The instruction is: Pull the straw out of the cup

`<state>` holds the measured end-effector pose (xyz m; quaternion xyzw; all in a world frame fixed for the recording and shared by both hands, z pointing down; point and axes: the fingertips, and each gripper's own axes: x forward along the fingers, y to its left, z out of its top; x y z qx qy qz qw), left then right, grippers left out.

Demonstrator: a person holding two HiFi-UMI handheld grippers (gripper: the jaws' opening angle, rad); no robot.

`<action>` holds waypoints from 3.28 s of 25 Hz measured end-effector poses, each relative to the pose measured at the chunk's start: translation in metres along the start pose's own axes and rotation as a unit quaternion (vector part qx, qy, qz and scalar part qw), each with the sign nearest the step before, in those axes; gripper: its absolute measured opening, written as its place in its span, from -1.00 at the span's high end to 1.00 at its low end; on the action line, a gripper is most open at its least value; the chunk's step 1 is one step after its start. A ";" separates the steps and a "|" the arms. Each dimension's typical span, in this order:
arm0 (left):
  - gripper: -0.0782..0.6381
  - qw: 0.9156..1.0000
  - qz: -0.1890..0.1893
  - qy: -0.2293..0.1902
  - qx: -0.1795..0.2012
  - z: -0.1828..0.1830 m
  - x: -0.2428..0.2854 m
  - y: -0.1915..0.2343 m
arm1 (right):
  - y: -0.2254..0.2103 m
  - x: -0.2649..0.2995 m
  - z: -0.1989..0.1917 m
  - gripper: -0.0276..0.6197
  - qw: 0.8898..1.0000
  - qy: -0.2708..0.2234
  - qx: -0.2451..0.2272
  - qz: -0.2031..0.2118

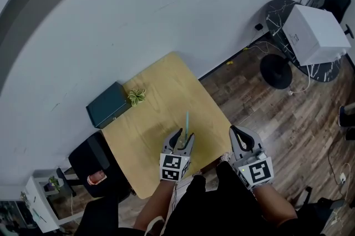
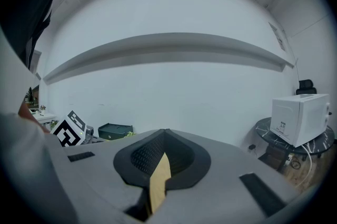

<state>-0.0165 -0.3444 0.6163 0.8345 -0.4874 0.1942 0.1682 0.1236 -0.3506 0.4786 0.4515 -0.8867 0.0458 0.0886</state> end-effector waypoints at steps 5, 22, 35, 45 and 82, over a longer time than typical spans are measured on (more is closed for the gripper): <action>0.33 1.000 0.003 0.010 0.010 -0.003 0.000 0.000 | -0.015 0.001 0.004 0.86 1.000 -0.003 0.004 -0.016; 0.64 1.000 0.019 0.002 0.020 -0.001 -0.015 0.011 | -0.010 0.012 0.013 0.86 1.000 -0.010 -0.006 -0.006; 0.64 0.993 0.046 -0.106 0.010 0.092 -0.070 0.024 | 0.015 0.034 0.038 0.86 0.999 -0.032 -0.016 0.025; 0.64 0.970 0.079 -0.230 0.025 0.187 -0.130 0.029 | 0.029 0.050 0.068 0.86 0.998 -0.040 -0.025 0.052; 0.64 0.959 0.113 -0.261 0.019 0.208 -0.146 0.041 | 0.066 0.077 0.144 0.86 0.981 -0.115 -0.048 0.152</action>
